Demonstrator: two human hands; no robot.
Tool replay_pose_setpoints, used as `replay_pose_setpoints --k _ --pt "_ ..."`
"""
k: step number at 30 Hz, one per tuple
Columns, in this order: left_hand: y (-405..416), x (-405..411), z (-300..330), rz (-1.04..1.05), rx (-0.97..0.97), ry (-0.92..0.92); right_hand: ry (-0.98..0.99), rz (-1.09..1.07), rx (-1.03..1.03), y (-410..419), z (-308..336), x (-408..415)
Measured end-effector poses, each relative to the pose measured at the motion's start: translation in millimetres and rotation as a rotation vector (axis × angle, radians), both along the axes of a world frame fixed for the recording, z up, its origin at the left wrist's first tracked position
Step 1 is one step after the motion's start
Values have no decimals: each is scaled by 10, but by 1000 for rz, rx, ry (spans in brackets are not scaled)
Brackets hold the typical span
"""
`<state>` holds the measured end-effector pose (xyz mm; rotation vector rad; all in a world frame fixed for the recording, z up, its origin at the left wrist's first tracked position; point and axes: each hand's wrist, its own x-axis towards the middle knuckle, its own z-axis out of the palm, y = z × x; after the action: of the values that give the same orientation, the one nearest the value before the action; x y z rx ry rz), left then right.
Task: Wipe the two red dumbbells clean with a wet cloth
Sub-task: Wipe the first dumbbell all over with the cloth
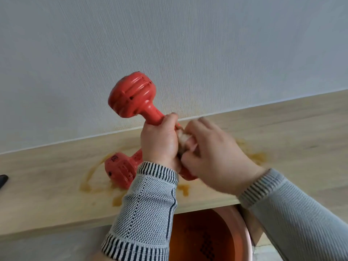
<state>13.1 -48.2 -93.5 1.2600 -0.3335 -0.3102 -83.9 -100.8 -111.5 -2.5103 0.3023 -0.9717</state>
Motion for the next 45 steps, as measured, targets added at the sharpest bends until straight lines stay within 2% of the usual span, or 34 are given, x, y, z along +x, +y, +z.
replay_pose_setpoints --k 2,3,5,6,8,9,12,15,19,23,24,26,28,29,30,32,33,34,36,39,41,43,45 --pt "26 41 -15 9 38 51 -28 26 -112 42 -10 16" --pt "27 51 -31 -44 4 150 -35 38 -46 -6 -11 8" --pt "42 23 7 -250 -109 392 -63 81 297 -132 61 -15" --pt "49 -3 30 -322 -156 479 -71 151 578 -205 99 -32" --pt "45 -34 47 -354 -273 555 -109 296 1153 -325 85 -66" --pt "45 -51 76 -363 -325 572 -124 365 1345 -354 53 -67" --pt "88 -67 172 -417 -472 681 -60 557 1596 -326 25 -44" --pt "81 -87 201 -369 -582 666 -29 681 1813 -296 -11 35" --pt "36 -122 194 -254 -627 500 45 656 2005 -234 -47 37" --pt "63 -57 219 -174 -644 337 79 478 1975 -193 33 -106" --pt "79 -29 216 -134 -643 297 23 418 1963 -196 47 -112" --pt "93 28 205 -19 -608 230 -217 228 1821 -243 57 -108" --pt "98 62 179 123 -561 216 -477 21 1492 -218 51 -83" --pt "96 60 166 164 -545 231 -538 3 1249 -127 57 -59" --pt "91 49 158 187 -524 252 -528 35 934 7 64 -29" --pt "81 7 142 209 -461 285 -362 48 293 183 -93 57" --pt "74 -18 136 207 -450 303 -276 5 92 186 -198 85" --pt "69 -39 132 193 -453 320 -237 -26 12 152 -228 103" --pt "67 -50 105 151 -425 319 -221 -75 76 68 -130 90" --pt "36 -68 68 -29 -397 297 -80 -102 363 -62 58 40" --pt "4 -112 28 -134 -392 273 -41 -36 736 -193 65 33" --pt "-7 -157 -3 -133 -354 245 -77 58 1143 -303 10 11" --pt "-4 -202 31 -179 -365 291 -41 203 1436 -383 -68 -5"
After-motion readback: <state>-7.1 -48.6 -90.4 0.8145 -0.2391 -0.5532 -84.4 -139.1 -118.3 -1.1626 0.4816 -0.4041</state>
